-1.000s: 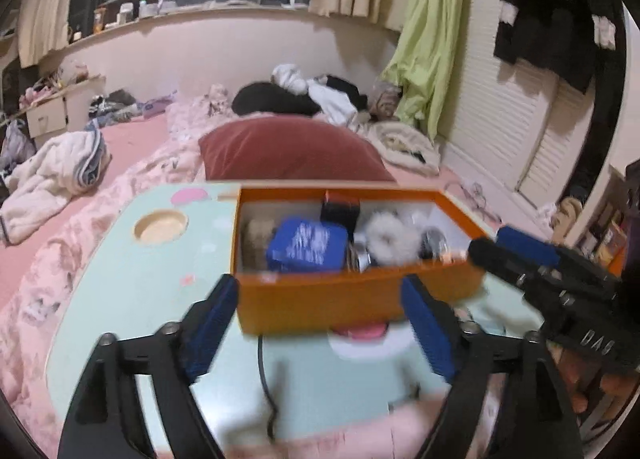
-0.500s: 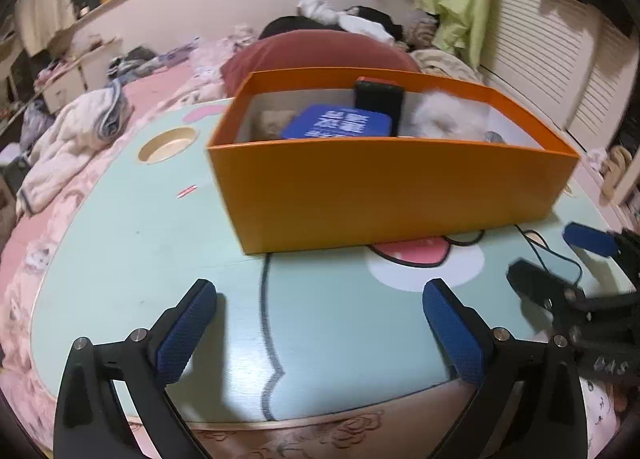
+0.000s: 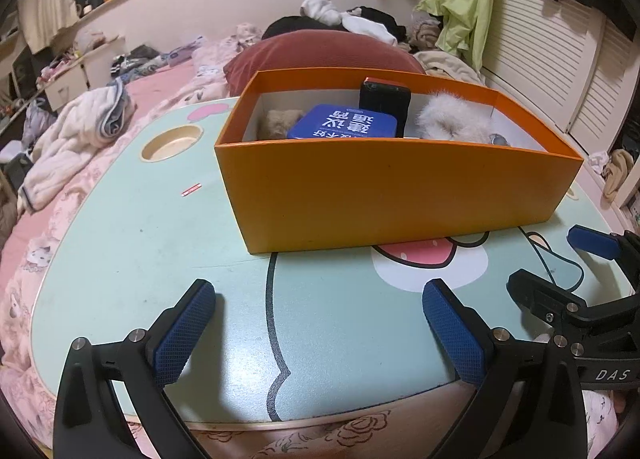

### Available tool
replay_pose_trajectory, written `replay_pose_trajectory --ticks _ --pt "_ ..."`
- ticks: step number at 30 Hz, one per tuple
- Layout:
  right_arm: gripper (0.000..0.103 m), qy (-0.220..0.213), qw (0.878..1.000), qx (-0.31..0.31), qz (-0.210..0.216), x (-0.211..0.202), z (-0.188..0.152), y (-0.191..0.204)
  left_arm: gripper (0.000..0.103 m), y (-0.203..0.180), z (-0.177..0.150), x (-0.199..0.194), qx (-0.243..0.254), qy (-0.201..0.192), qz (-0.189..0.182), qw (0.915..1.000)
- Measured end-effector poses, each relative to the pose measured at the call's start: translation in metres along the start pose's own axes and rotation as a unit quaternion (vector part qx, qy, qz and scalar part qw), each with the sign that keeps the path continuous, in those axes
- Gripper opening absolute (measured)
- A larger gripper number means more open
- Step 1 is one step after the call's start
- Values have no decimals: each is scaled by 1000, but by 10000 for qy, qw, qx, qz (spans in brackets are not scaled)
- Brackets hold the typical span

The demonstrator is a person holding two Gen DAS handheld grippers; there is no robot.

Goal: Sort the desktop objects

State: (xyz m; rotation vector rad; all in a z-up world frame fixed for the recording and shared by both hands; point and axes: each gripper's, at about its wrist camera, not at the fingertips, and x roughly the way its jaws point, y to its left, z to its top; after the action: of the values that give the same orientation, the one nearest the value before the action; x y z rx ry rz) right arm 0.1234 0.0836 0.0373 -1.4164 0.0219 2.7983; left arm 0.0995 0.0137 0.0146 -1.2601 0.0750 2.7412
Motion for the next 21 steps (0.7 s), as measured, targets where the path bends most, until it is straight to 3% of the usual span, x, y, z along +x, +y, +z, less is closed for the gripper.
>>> replay_pose_trajectory --ticks 14,21 --pt "102 3 10000 0 -5 2 -1 -1 103 0 0 -1 1 0 -9 10000" --pt "102 6 10000 -40 1 24 7 5 103 1 1 0 4 -1 -12 10000"
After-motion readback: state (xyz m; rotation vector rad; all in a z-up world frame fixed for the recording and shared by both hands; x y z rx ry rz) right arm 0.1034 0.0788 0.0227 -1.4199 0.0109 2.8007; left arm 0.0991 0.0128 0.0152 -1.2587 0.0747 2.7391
